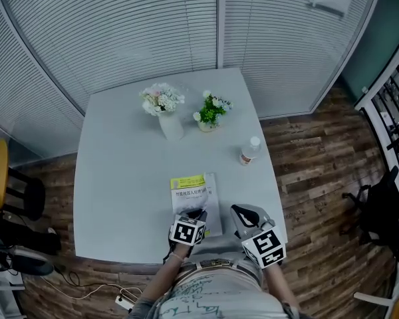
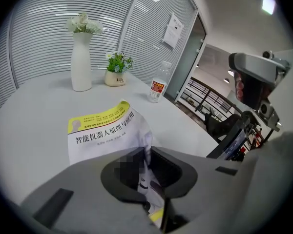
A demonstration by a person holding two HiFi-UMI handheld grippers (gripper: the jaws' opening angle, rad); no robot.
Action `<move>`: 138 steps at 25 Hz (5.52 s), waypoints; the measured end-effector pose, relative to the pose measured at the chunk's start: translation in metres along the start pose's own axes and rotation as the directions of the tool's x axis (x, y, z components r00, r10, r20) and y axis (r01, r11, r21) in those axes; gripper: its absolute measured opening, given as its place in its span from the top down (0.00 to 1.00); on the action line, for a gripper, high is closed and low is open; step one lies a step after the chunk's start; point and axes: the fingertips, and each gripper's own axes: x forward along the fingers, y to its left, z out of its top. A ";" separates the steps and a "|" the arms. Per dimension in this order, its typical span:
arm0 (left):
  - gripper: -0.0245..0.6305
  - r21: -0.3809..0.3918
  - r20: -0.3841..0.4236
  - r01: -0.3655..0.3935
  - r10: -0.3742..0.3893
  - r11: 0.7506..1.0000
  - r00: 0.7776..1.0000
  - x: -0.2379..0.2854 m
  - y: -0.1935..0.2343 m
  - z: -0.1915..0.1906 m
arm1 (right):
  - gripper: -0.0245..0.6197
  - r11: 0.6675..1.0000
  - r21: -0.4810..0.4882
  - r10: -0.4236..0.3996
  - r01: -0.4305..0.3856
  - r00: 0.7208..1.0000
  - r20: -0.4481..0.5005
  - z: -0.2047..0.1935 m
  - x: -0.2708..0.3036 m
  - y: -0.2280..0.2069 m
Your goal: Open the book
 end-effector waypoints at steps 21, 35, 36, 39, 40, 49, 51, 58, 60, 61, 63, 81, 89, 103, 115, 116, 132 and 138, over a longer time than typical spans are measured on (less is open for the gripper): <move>0.92 -0.219 0.079 0.097 -0.082 0.971 0.994 -0.038 0.059 -0.026 | 0.96 0.998 0.024 -0.057 0.058 0.997 -0.043 0.001 0.025 0.044; 0.91 -0.310 0.144 0.114 -0.072 0.944 0.987 -0.074 0.111 -0.046 | 0.96 0.999 0.012 -0.052 0.053 0.997 -0.056 0.015 0.054 0.073; 0.91 -0.316 0.146 0.112 -0.068 0.942 0.987 -0.077 0.115 -0.048 | 0.96 0.998 0.011 -0.053 0.054 0.997 -0.057 0.016 0.056 0.074; 0.91 -0.340 0.153 0.114 -0.065 0.934 0.986 -0.086 0.128 -0.053 | 0.96 0.999 0.007 -0.053 0.054 0.997 -0.059 0.020 0.063 0.077; 0.91 -0.346 0.155 0.116 -0.065 0.931 0.986 -0.089 0.131 -0.055 | 0.96 0.999 0.007 -0.052 0.052 0.997 -0.060 0.021 0.065 0.079; 0.90 -0.370 0.160 0.110 -0.054 0.922 0.986 -0.105 0.154 -0.069 | 0.96 0.999 -0.006 -0.033 0.032 0.998 -0.062 0.029 0.085 0.102; 0.90 -0.380 0.161 0.117 -0.059 0.918 0.985 -0.106 0.158 -0.072 | 0.96 1.000 -0.008 -0.031 0.030 0.997 -0.064 0.029 0.087 0.106; 0.90 -0.413 0.151 0.080 -0.019 0.907 0.988 -0.120 0.188 -0.084 | 0.96 0.999 -0.004 -0.034 0.034 0.997 -0.073 0.029 0.091 0.118; 0.89 -0.424 0.136 0.057 0.002 0.904 0.991 -0.124 0.200 -0.090 | 0.96 0.999 -0.001 -0.034 0.034 0.997 -0.076 0.028 0.092 0.120; 0.90 -0.425 0.129 0.048 0.008 0.904 0.992 -0.124 0.205 -0.094 | 0.96 0.999 0.001 -0.035 0.035 0.996 -0.078 0.027 0.093 0.121; 0.89 -0.415 0.114 0.030 0.019 0.909 0.993 -0.124 0.213 -0.098 | 0.96 0.999 0.005 -0.038 0.038 0.996 -0.081 0.026 0.094 0.122; 0.86 -0.319 -0.031 -0.160 0.159 0.934 0.987 -0.103 0.230 -0.114 | 0.96 0.998 0.025 -0.058 0.061 0.993 -0.103 0.015 0.089 0.112; 0.86 -0.351 -0.037 -0.162 0.159 0.922 0.987 -0.105 0.230 -0.114 | 0.96 0.999 0.008 -0.036 0.037 0.995 -0.089 0.020 0.088 0.109; 0.63 -0.433 0.016 -0.159 0.184 0.887 0.983 -0.123 0.233 -0.105 | 0.96 1.000 -0.006 -0.018 0.018 0.996 -0.088 0.016 0.081 0.089; 0.63 -0.376 0.061 -0.098 0.131 0.922 0.990 -0.128 0.200 -0.080 | 0.96 1.000 -0.005 -0.022 0.022 0.996 -0.085 0.014 0.082 0.077; 0.63 -0.363 0.058 -0.087 0.116 0.928 0.992 -0.127 0.195 -0.078 | 0.96 1.000 -0.004 -0.024 0.024 0.996 -0.085 0.013 0.082 0.075; 0.96 -0.241 0.056 -0.029 0.043 0.970 0.998 -0.121 0.143 -0.060 | 0.96 1.000 0.013 -0.017 0.019 0.995 -0.099 0.004 0.083 0.073; 0.96 -0.155 0.098 0.055 -0.040 0.986 0.994 -0.123 0.105 -0.034 | 0.96 1.000 -0.005 0.011 -0.011 0.994 -0.112 0.000 0.088 0.079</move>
